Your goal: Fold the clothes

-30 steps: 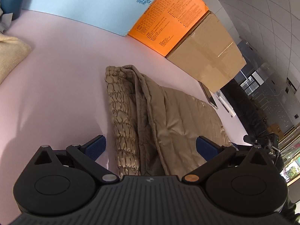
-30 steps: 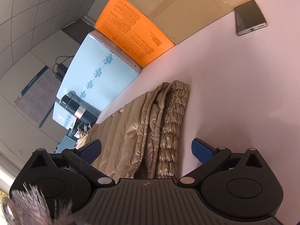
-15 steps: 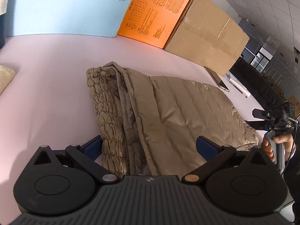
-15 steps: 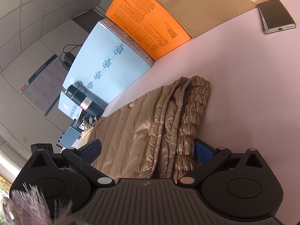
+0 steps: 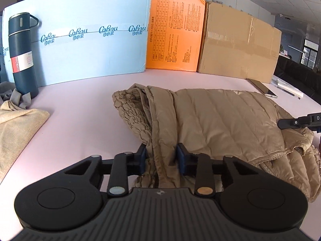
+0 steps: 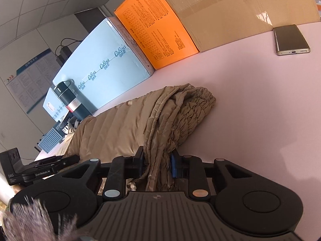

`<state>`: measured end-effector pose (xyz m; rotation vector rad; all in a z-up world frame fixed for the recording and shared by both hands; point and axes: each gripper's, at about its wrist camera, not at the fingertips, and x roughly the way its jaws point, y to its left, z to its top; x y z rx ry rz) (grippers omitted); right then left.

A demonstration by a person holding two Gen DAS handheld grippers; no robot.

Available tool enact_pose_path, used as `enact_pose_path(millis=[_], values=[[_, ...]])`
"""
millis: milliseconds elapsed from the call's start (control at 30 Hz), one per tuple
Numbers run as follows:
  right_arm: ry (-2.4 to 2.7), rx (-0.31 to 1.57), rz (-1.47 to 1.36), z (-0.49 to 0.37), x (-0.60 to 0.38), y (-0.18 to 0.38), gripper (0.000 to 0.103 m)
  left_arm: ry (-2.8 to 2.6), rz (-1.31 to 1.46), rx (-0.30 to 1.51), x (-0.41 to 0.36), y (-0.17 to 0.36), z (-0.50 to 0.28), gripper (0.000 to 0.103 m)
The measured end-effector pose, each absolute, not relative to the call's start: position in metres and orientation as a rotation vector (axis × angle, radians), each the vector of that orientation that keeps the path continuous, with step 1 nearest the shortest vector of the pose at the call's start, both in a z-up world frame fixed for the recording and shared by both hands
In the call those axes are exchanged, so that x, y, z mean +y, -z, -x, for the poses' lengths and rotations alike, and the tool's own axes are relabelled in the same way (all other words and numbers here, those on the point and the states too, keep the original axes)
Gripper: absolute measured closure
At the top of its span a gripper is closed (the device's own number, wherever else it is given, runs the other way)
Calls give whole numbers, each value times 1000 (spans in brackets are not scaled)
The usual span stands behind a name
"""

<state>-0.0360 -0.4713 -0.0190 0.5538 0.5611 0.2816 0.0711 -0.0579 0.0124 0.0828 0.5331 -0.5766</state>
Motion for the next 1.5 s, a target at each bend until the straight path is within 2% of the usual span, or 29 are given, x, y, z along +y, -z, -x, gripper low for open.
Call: enact_pose_path(millis=[200, 767, 1500], values=[[-278, 533, -555, 35, -468, 12, 81, 560, -113, 488, -63, -22, -60, 87], [-326, 448, -547, 35, -454, -27, 82, 504, -108, 411, -56, -50, -40, 87], [-470, 386, -517, -4, -391, -88, 82, 386, -36, 272, 0, -97, -12, 87]])
